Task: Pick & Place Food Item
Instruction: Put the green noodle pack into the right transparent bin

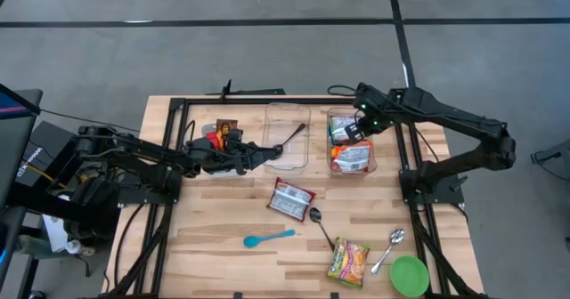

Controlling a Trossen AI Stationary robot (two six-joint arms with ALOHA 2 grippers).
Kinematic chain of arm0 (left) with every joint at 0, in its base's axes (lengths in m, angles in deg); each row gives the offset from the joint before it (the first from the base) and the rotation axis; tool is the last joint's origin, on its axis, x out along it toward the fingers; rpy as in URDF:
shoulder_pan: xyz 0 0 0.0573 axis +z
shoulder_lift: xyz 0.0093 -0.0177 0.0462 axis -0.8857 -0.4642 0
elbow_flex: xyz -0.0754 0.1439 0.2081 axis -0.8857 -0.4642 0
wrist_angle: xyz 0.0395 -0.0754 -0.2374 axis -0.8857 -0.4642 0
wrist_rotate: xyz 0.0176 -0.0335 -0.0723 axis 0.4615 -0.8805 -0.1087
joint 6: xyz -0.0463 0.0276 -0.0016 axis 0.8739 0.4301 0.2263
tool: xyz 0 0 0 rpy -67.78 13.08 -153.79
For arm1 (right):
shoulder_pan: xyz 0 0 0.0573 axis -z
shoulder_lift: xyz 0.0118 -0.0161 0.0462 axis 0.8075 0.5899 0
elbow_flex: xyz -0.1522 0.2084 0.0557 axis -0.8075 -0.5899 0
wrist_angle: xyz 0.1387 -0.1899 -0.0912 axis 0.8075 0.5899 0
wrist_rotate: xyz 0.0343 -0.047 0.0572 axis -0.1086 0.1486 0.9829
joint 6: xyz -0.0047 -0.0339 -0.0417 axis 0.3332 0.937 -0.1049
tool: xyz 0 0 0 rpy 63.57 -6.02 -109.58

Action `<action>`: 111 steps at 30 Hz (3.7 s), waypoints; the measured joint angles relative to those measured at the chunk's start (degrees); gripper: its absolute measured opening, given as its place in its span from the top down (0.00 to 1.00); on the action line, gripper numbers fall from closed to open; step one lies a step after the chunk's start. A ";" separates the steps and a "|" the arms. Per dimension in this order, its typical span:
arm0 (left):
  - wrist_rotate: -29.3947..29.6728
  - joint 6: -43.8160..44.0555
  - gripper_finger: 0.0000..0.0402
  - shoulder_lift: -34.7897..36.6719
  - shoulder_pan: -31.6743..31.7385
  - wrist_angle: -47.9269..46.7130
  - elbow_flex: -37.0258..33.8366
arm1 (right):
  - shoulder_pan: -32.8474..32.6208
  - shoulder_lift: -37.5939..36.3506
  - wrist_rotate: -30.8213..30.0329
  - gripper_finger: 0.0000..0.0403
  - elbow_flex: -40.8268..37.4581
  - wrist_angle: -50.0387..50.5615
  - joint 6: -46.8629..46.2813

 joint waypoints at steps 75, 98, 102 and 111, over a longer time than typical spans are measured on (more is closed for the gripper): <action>-3.38 1.95 0.59 0.00 0.00 0.49 0.00 | -20.95 0.28 5.73 1.00 -0.02 -2.91 3.17; -8.28 1.92 0.59 0.02 0.00 1.57 0.00 | -56.31 -1.30 3.44 1.00 -0.02 -2.11 -34.22; -8.29 1.92 0.59 0.02 0.00 1.57 0.00 | -63.30 -0.22 -5.72 1.00 -0.02 -1.83 -44.95; -8.32 1.92 0.59 0.02 0.00 1.56 0.00 | -72.45 5.75 -12.37 1.00 -0.77 -0.36 -67.82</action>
